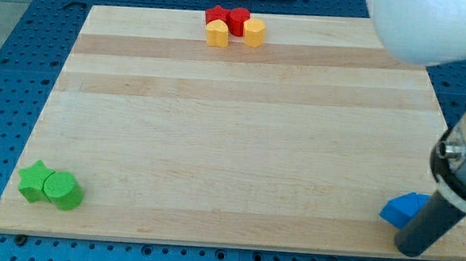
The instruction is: Slide the blue cube to the top right
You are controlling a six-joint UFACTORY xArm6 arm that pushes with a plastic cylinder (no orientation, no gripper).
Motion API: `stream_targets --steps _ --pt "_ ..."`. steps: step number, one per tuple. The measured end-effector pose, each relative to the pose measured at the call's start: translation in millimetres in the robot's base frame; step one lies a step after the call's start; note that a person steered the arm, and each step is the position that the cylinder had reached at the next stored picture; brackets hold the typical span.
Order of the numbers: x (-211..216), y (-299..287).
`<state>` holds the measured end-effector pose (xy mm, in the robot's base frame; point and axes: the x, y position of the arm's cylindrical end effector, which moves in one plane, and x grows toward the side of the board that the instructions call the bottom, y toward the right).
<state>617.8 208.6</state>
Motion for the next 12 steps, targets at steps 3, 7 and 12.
stream_targets --steps 3,7,12 --pt "-40 25" --pt "-145 9" --pt "-299 9"
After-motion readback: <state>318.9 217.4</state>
